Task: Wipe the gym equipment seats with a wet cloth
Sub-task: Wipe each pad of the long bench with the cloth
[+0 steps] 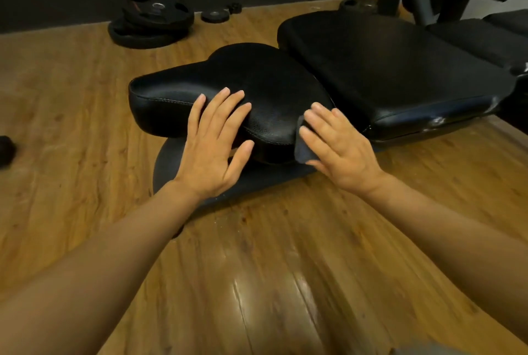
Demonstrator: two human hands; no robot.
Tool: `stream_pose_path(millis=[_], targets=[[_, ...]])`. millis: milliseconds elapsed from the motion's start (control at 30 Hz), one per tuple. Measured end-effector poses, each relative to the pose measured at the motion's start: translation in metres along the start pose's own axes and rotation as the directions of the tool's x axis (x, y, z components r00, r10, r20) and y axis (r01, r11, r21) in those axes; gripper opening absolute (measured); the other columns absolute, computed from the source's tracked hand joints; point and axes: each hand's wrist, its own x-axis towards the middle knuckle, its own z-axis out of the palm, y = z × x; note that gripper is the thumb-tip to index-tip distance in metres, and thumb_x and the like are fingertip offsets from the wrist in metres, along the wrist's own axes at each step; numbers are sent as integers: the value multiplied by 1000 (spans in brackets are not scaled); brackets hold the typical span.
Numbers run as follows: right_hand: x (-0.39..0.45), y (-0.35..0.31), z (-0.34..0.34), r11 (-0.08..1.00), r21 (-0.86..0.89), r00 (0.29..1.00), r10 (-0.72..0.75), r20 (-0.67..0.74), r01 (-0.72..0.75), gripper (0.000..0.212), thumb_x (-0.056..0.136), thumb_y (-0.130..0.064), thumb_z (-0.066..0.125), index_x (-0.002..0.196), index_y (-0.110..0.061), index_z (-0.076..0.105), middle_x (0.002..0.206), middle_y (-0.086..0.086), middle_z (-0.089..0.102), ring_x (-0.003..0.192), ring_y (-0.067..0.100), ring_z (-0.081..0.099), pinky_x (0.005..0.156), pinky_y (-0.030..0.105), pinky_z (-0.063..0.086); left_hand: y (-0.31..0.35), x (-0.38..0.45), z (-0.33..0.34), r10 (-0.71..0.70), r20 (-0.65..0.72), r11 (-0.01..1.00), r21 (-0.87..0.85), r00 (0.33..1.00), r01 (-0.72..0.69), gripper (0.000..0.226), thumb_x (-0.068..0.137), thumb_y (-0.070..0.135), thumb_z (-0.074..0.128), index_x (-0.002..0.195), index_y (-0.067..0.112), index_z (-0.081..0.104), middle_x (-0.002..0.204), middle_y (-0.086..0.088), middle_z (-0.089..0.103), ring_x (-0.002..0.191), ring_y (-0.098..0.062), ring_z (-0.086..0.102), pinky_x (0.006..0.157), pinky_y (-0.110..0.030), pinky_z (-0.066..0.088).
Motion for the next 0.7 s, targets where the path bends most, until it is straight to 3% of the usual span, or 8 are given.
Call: stream_pose_path(millis=[100, 200, 433, 600, 700], targets=[[-6, -7, 3, 968, 123, 975, 218, 28, -220, 50, 109, -26, 35, 152, -7, 21, 151, 23, 24, 153, 25, 10, 125, 42, 11, 11, 4, 2, -10, -8, 999, 35, 1000, 10, 62, 101, 46, 35, 140, -1, 47, 149, -20, 44, 145, -35, 31, 119, -61, 12], [5, -28, 8, 949, 124, 955, 296, -21, -291, 47, 106, -27, 35, 145, 0, 31, 152, 19, 29, 148, 32, 22, 123, 46, 15, 22, 6, 8, 14, 10, 996, 90, 1000, -15, 62, 101, 48, 34, 141, 2, 45, 149, -18, 44, 144, -34, 33, 115, -69, 11], [39, -47, 8, 982, 55, 975, 189, -114, -183, 41, 104, -31, 53, 134, -4, 60, 140, 16, 57, 132, 37, 52, 113, 50, 39, 18, 4, 4, 41, 71, 995, 85, 997, -48, 61, 105, 45, 26, 149, 4, 37, 156, -14, 35, 149, -29, 25, 118, -64, 11], [23, -18, 0, 996, 84, 997, 16, -75, -10, 40, 105, -26, 55, 141, -8, 52, 142, 16, 55, 134, 34, 51, 115, 45, 36, 25, 8, -5, 11, 121, 997, 75, 993, -20, 59, 103, 43, 33, 148, 6, 37, 156, -14, 36, 149, -28, 24, 120, -60, 11], [10, -5, 1, 994, 106, 998, 22, -60, -16, 42, 105, -26, 54, 142, -10, 43, 148, 15, 49, 136, 33, 47, 117, 45, 35, 39, 7, -9, -29, 141, 990, 139, 990, 9, 59, 101, 40, 37, 146, 2, 41, 154, -16, 39, 147, -29, 28, 120, -59, 16]])
